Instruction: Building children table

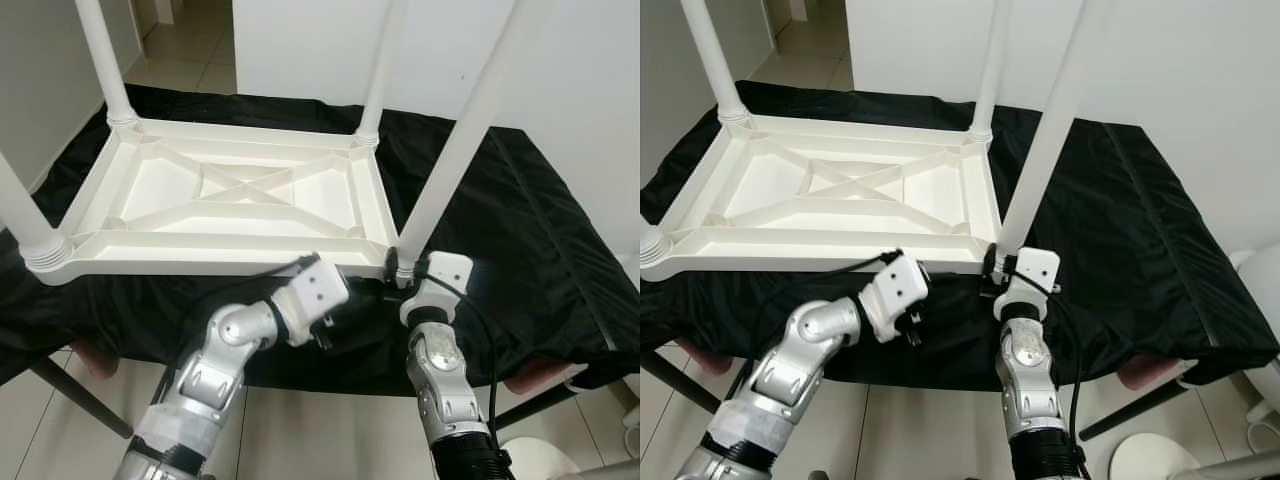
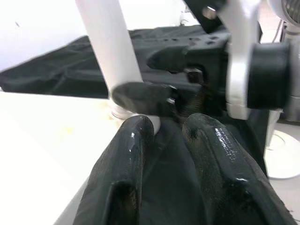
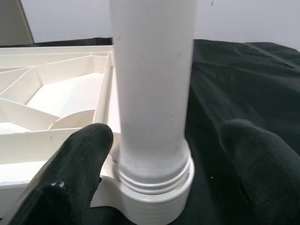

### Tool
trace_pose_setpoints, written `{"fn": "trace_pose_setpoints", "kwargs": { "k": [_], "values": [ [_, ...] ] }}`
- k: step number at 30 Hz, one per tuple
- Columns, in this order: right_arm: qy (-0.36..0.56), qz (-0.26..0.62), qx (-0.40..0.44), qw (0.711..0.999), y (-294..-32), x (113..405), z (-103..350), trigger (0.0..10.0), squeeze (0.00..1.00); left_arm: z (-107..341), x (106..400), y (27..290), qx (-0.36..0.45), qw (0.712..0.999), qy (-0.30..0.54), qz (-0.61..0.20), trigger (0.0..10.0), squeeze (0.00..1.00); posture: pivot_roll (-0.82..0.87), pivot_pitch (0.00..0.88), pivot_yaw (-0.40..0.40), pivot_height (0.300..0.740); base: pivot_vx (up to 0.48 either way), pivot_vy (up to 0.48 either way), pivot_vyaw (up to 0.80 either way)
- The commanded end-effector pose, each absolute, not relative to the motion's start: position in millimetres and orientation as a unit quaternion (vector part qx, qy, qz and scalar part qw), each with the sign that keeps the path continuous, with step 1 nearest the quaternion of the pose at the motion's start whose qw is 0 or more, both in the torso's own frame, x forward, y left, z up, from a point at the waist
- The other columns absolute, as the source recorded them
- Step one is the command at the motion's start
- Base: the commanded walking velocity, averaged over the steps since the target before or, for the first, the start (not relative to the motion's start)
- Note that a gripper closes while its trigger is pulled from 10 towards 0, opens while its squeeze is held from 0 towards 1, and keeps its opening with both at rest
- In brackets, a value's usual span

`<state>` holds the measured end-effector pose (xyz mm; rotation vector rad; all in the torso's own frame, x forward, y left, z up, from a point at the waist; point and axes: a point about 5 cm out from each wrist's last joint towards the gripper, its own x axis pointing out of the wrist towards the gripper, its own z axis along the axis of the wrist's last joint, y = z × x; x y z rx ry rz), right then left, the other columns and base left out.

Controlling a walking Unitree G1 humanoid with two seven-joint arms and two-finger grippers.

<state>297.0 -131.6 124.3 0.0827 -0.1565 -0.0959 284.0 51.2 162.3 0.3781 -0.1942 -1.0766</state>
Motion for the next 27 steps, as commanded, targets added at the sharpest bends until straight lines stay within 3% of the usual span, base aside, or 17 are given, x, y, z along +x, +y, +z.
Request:
{"fn": "trace_pose_setpoints", "kwargs": {
  "k": [1,13,15,18,27],
  "values": [
    [-0.069,-0.045,0.042,0.996,-132,294,121,10.0,0.0,164,291,54,0.168,0.875,-0.104,-0.442,10.0,0.0,0.04,0.037,-0.078,0.74,0.0,0.0,0.0],
    [-0.055,0.017,0.057,0.997,-123,286,117,10.0,0.0,152,330,87,0.257,0.902,-0.043,-0.344,10.0,0.0,0.03,0.052,-0.058,0.74,0.0,0.0,0.0],
    [-0.055,0.017,0.057,0.997,-123,286,117,10.0,0.0,152,330,87,0.257,0.902,-0.043,-0.344,10.0,0.0,0.03,0.052,-0.058,0.74,0.0,0.0,0.0],
    [-0.052,0.016,0.056,0.997,-127,285,116,10.0,0.0,146,355,108,0.293,0.913,0.008,-0.283,10.0,0.0,0.02,0.057,-0.036,0.74,0.0,0.0,0.0],
    [-0.054,0.005,0.058,0.997,-130,285,117,10.0,0.0,156,372,122,0.309,0.92,0.013,-0.239,10.0,0.0,0.01,0.059,-0.023,0.74,0.0,0.0,0.0]
  ]
}}
